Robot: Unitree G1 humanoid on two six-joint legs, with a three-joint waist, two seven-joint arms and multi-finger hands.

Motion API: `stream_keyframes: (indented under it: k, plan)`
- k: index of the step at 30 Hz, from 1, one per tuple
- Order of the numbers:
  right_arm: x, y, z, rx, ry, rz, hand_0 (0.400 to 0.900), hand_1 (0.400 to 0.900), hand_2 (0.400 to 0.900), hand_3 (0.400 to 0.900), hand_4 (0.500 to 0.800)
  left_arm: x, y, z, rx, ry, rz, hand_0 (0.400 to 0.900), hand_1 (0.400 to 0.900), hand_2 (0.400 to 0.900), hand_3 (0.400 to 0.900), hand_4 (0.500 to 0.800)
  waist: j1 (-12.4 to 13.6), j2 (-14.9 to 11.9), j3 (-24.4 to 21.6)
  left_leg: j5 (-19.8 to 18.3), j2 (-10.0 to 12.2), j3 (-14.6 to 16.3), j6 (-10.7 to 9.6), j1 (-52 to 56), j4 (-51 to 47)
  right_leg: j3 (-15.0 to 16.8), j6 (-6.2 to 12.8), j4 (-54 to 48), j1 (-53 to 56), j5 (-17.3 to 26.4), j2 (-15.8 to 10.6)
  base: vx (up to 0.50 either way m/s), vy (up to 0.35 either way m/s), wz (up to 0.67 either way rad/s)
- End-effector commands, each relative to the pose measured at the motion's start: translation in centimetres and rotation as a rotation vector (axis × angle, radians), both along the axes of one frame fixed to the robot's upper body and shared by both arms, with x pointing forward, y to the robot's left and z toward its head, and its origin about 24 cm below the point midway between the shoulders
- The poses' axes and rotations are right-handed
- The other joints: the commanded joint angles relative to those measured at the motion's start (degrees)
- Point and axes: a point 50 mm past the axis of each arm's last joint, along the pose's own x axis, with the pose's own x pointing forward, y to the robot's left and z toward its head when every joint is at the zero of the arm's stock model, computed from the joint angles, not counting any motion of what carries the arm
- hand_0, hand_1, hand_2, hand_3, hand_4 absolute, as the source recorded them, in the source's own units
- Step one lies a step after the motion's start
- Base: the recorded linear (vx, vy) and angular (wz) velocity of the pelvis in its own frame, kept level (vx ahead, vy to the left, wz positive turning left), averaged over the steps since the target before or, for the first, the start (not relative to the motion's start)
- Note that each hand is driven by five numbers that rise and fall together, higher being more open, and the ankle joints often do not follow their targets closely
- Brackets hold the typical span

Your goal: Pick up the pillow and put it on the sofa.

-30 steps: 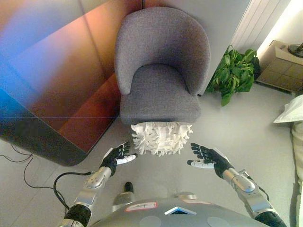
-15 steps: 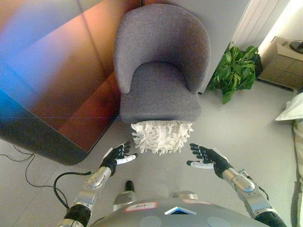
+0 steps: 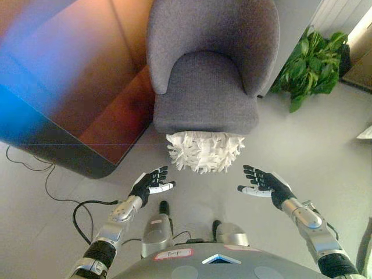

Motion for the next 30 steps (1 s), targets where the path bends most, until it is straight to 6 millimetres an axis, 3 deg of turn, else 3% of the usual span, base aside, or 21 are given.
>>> stream_keyframes:
  k: [1, 3, 4, 6, 9, 13, 15, 17, 19, 20, 23, 25, 28, 30]
  plan:
    - [4.1, 0.7, 3.7, 0.014, -0.247, 0.031, 0.9, 0.9, 0.9, 0.9, 0.8, 4.5, 0.1, 4.3, -0.007, -0.261, -0.019, 0.9, 0.9, 0.9, 0.9, 0.8, 2.94, -3.26, 0.29, 7.76, 0.57, 1.25, -1.06, -13.67, -4.29, -0.31, -2.2, -1.76, 6.05, -3.19, 5.42, 0.33, 0.088, -0.52]
    - [4.6, 1.0, 3.9, 0.01, -0.258, 0.046, 0.9, 0.9, 0.9, 0.9, 0.8, 4.6, 0.1, 4.4, -0.003, -0.268, -0.013, 0.9, 0.9, 0.9, 0.9, 0.8, 3.96, -2.95, -0.24, 9.65, 1.16, 2.1, -1.72, -13.7, -5.62, 1.6, -1.91, -2.58, 8.74, -4.42, 5.12, 0.33, 0.113, -0.71]
    - [4.7, 1.2, 3.9, 0.015, -0.259, 0.055, 0.9, 0.9, 0.9, 0.9, 0.8, 4.6, 0.2, 4.4, -0.01, -0.27, -0.003, 0.9, 0.9, 0.9, 0.9, 0.8, 4.38, -2.98, -0.93, 9.21, 1.49, 1.85, -1.02, -13.2, -5.38, 2.83, -1.71, -2.77, 9.25, -4.85, 4.8, 0.3, 0.147, -0.56]
    - [4.9, 1.5, 3.9, 0.018, -0.266, 0.053, 0.9, 0.9, 0.9, 0.9, 0.8, 5.3, -0.1, 4.7, -0.007, -0.287, -0.005, 0.9, 0.9, 0.9, 0.9, 0.8, 3.93, -3.41, -1.72, 10.69, 1.26, 3.83, -1.34, -14.66, -2.15, 2.24, -1.32, -3.38, 10.99, -6.15, 3.1, 0.3, 0.175, -0.17]
    - [5.6, 2.2, 3.4, 0.043, -0.261, 0.035, 0.9, 0.9, 0.9, 0.9, 0.8, 6.3, 0.4, 5.7, 0.014, -0.332, 0.01, 0.9, 0.9, 0.9, 0.9, 0.8, 4.62, -4.95, -3.33, 8.05, -0.08, 5.39, 0.5, -15.49, 1.87, 2.1, 0.59, -0.06, 9.84, -6.31, -0.03, 0.34, 0.16, -0.34]
    - [6.5, 3.3, 3.8, 0.053, -0.276, 0.085, 0.9, 0.9, 0.9, 0.9, 0.8, 6.7, 1.0, 6.6, 0.02, -0.371, 0.029, 0.9, 0.9, 0.9, 0.9, 0.8, 5.0, -5.92, -4.23, 3.82, -3.47, 7.05, 4.4, -14.7, 3.33, 2.89, 2.65, 9.97, 5.32, 0.15, -2.65, 0.32, 0.191, -0.14]
    - [7.2, 3.6, 4.2, 0.046, -0.297, 0.096, 0.9, 0.9, 0.9, 0.9, 0.8, 7.2, 1.0, 7.1, 0.03, -0.39, 0.022, 0.9, 0.9, 0.9, 0.9, 0.8, 4.75, -6.21, -3.44, 1.34, -5.85, 6.95, 6.24, -13.5, 4.2, 2.95, 3.16, 19.56, 1.84, 6.31, -3.02, 0.24, 0.205, 0.09]
    - [8.1, 4.1, 5.1, 0.019, -0.335, 0.127, 0.9, 0.9, 0.9, 0.9, 0.8, 7.7, 1.2, 7.7, 0.038, -0.417, 0.029, 0.9, 0.9, 0.9, 0.9, 0.8, 4.34, -4.97, -1.28, -0.58, -6.2, 7.06, 8.12, -11.31, 4.32, 1.3, 2.93, 29.61, -3.47, 12.82, -2.83, 0.15, 0.243, -0.08]
    - [8.7, 4.4, 5.3, -0.013, -0.344, 0.155, 0.9, 0.9, 0.9, 0.9, 0.8, 8.0, 1.2, 8.1, 0.035, -0.434, 0.031, 0.9, 0.9, 0.9, 0.9, 0.8, 3.94, -3.4, 0.75, -2.04, -5.8, 6.83, 9.19, -8.12, 3.8, -1.37, 2.78, 36.15, -8.74, 12.12, -2.79, 0.17, 0.21, -0.08]
    - [9.1, 4.5, 5.6, -0.021, -0.355, 0.164, 0.9, 0.9, 0.9, 0.9, 0.8, 8.2, 1.2, 8.3, 0.036, -0.441, 0.03, 0.9, 0.9, 0.9, 0.9, 0.8, 3.34, -3.25, 1.83, -2.74, -6.1, 6.29, 9.42, -6.15, 3.32, -2.39, 2.47, 38.12, -11.78, 9.65, -2.81, 0.23, 0.13, 0.04]
    - [10.0, 4.6, 6.5, -0.071, -0.391, 0.188, 0.9, 0.9, 0.9, 0.9, 0.8, 8.8, 1.2, 8.6, 0.028, -0.45, 0.047, 0.9, 0.9, 0.9, 0.9, 0.8, 2.45, -2.23, 3.68, -3.57, -5.64, 5.19, 8.83, -2.58, 1.92, -6.82, 0.92, 32.04, -17.04, 4.36, -3.68, 0.19, 0.022, 0.01]
    - [10.7, 4.4, 7.1, -0.148, -0.418, 0.213, 0.9, 0.9, 0.9, 0.9, 0.8, 9.3, 1.1, 8.9, 0.026, -0.469, 0.055, 0.9, 0.9, 0.9, 0.9, 0.8, 2.58, -2.24, 4.7, -4.49, -4.86, 4.64, 7.46, -1.7, 1.63, -9.17, 1.12, 23.01, -17.21, 3.17, -7.66, 0.15, -0.126, -0.01]
    - [11.8, 4.1, 7.8, -0.291, -0.441, 0.251, 0.9, 0.9, 0.9, 0.9, 0.8, 9.8, 1.2, 9.5, 0.023, -0.495, 0.065, 0.9, 0.9, 0.9, 0.9, 0.8, 2.49, -3.34, 6.1, -6.08, -4.47, 3.34, 5.13, -0.89, 1.78, -9.08, 3.66, 8.21, -18.51, 9.72, -12.88, 0.16, -0.231, 0.18]
    - [12.2, 3.6, 8.4, -0.419, -0.457, 0.301, 0.9, 0.9, 0.9, 0.9, 0.8, 10.0, 1.3, 10.0, 0.022, -0.517, 0.069, 0.9, 0.9, 0.9, 0.9, 0.8, 1.81, -4.34, 6.94, -6.83, -4.52, 2.2, 4.18, -0.6, 2.2, -6.17, 5.74, 3.75, -19.03, 15.68, -14.4, 0.15, -0.224, 0.42]
